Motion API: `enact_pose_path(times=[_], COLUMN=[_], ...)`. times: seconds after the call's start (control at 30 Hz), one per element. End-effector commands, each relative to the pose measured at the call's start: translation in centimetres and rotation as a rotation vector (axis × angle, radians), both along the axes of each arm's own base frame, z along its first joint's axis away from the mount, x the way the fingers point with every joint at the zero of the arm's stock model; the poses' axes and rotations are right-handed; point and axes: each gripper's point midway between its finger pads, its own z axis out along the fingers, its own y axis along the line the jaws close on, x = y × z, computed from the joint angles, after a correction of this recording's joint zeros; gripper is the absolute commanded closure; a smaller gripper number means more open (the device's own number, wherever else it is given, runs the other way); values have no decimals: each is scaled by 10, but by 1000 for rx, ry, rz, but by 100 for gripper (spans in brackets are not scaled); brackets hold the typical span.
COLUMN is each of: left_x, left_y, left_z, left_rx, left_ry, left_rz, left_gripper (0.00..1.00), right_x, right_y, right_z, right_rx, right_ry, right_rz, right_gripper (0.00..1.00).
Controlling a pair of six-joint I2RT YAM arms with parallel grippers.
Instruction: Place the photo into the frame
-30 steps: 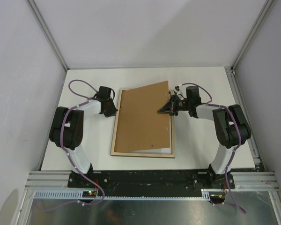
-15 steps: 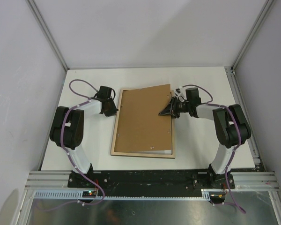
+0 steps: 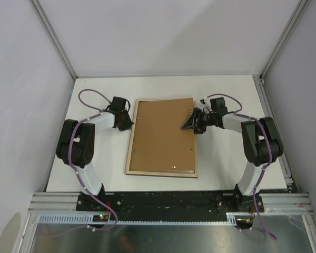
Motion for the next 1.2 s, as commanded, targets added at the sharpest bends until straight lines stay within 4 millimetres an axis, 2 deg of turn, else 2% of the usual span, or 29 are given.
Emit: enact_pose_path(times=[0.0, 0.2, 0.4, 0.63, 0.77, 0.9, 1.17], left_x=[-2, -3, -6, -9, -10, -14, -31], left_y=[-6, -11, -12, -14, -18, -20, -23], left_z=[-3, 0, 0, 3, 12, 21, 41], left_rx=[-9, -33, -36, -49, -75, -94, -128], left_ry=[15, 14, 16, 7, -10, -31, -70], left_rz=[-11, -34, -43, -43, -52, -63, -102], left_gripper=[100, 100, 100, 100, 100, 97, 80], right_x=[20, 25, 28, 26, 11, -9, -47], right_y=[-13, -31, -51, -70, -75, -69, -60], right_z=[23, 24, 24, 38, 29, 20, 9], right_rx=[-39, -102, -211, -352, -500, -598, -638], right_ry=[-99, -109, -131, -186, -191, -210, -246], right_rz=[-18, -61, -104, -152, -136, -105, -65], right_gripper=[50, 49, 41, 37, 37, 37, 35])
